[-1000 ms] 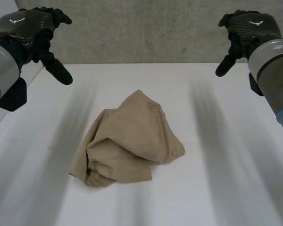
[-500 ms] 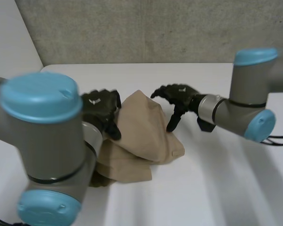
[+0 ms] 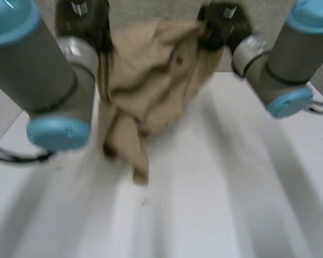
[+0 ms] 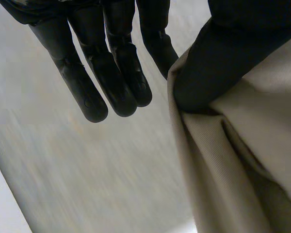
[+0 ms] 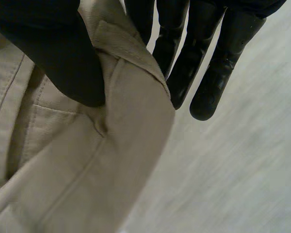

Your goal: Fold the shorts.

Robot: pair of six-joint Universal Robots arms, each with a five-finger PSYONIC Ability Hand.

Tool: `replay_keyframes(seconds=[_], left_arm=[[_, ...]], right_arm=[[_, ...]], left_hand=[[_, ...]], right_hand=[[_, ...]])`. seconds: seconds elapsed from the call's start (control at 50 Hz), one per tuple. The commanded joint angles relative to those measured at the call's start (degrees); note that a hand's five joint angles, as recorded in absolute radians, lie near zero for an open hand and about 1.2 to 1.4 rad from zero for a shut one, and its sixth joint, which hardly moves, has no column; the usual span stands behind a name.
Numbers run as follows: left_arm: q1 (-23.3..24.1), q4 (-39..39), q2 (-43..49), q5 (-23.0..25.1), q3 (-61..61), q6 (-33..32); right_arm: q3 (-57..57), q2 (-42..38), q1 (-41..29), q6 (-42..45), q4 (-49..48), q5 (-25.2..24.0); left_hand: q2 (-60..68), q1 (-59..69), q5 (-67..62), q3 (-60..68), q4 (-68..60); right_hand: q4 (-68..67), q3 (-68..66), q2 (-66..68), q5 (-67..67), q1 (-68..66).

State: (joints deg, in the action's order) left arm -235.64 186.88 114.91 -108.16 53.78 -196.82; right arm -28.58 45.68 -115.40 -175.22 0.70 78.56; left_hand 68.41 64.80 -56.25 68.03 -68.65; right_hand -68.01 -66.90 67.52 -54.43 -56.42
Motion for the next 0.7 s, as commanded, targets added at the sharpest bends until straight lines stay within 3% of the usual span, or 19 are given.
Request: replay_keyframes(seconds=[0.02, 0.18, 0.28, 0.46, 0.5, 0.56, 0.62, 0.7], left_arm=[[-1.7, 10.1, -0.4, 11.4, -4.0, -4.2], [-4.4, 10.6, -2.7, 14.4, 9.0, -3.8], [-4.7, 10.4, -2.4, 14.4, 20.6, -3.9], [-3.1, 5.5, -2.1, 14.2, 35.8, -4.4], [-1.9, 4.0, -2.6, 13.9, 37.1, -4.1], [-1.7, 2.9, -5.0, 13.2, 38.1, -3.9], [-1.8, 2.0, -9.3, 10.7, 39.2, -3.5], [-1.6, 1.4, -14.4, 6.0, 41.7, -2.5]], right_arm=[[-14.3, 13.0, -0.2, 1.5, -13.4, 2.7], [-36.3, 20.3, -0.3, 9.7, -13.8, 0.0], [-48.5, 20.2, -0.4, 16.1, -13.8, -0.9], [-63.0, 18.1, -0.4, 25.4, -13.8, -0.7], [-64.1, 18.2, -0.4, 26.3, -13.4, -0.5], [-65.0, 19.3, -0.2, 26.9, -11.9, -0.5], [-65.0, 21.7, 0.4, 26.5, -10.6, -0.5], [-65.1, 25.5, 0.5, 26.2, -7.9, -0.6]], left_hand=[[11.6, 15.2, -13.8, 12.0, -11.3], [11.6, 15.2, -13.8, 12.0, -11.3], [10.4, 14.1, -12.6, 10.8, -10.2], [-29.2, -25.6, 27.1, -28.9, 29.5], [-32.3, -28.7, 30.1, -31.9, 32.5], [-36.8, -33.2, 34.7, -36.4, 37.1], [-40.9, -37.2, 38.7, -40.5, 41.1], [-49.4, -45.8, 47.3, -49.1, 49.7]], right_hand=[[-12.0, -13.1, 12.5, -15.6, -23.6], [-12.0, -13.1, 12.5, -15.6, -23.6], [-12.0, -13.1, 12.5, -15.6, -23.6], [-12.0, -13.1, 12.5, -15.6, -23.6], [-0.7, -1.8, 1.2, -4.3, -12.3], [40.8, 39.7, -40.3, 37.2, 29.2], [50.3, 49.2, -49.8, 46.8, 38.7], [52.7, 51.6, -52.2, 49.1, 41.1]])
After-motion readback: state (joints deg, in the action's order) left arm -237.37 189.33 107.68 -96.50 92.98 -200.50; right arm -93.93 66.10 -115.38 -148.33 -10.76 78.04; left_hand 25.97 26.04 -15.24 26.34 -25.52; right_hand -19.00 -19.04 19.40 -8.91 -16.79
